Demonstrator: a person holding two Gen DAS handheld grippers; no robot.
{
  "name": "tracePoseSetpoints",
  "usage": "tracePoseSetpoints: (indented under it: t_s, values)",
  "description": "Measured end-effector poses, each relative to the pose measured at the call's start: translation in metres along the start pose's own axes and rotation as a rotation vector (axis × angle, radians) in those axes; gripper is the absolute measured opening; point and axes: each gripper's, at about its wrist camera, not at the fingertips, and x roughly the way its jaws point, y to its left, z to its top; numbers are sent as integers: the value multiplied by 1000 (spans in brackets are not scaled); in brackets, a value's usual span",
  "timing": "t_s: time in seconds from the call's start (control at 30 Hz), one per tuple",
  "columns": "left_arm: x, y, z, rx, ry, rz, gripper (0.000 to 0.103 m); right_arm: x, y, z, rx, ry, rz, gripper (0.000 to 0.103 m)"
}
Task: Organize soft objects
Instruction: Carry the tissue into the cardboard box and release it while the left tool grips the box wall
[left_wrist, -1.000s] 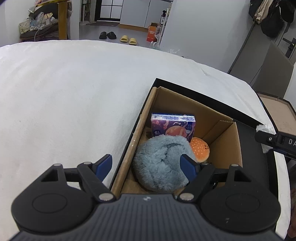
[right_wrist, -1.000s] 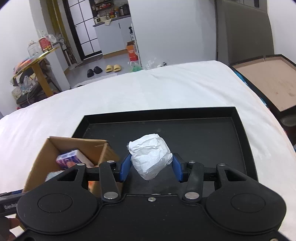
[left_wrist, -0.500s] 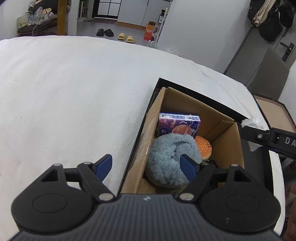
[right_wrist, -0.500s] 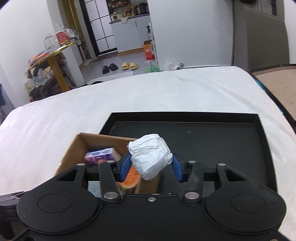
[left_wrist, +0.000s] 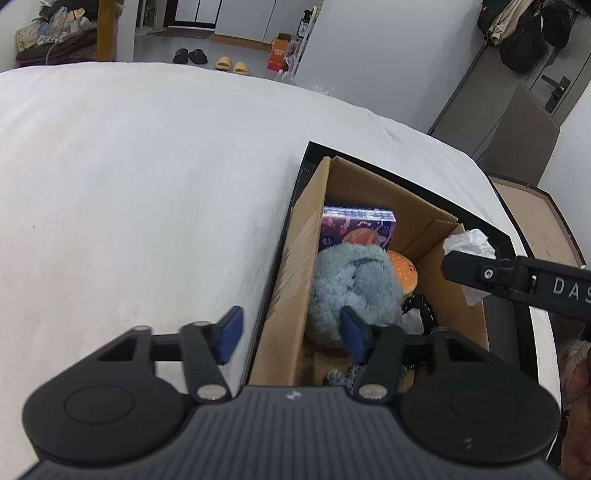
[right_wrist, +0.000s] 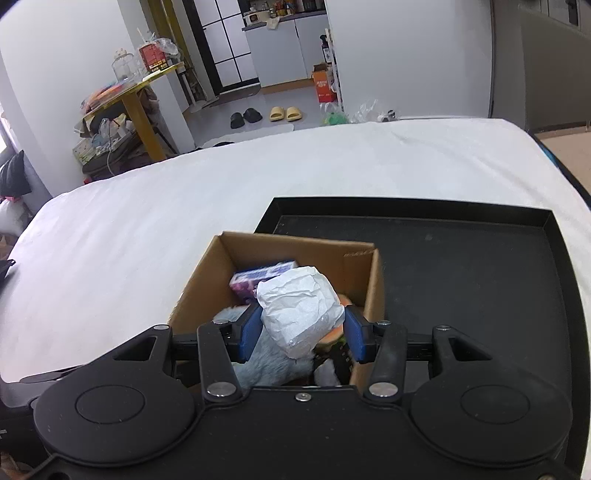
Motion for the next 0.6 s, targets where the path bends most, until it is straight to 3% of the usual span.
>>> tracePoseSetpoints:
  t_s: [0.17,0.6]
  values:
    - [0,5,-2,0,24,-21,27,0,8,-7,5,21,22,47]
    - [-7,12,-7,30,79,-37,16,1,28,-25,42,61,106,47]
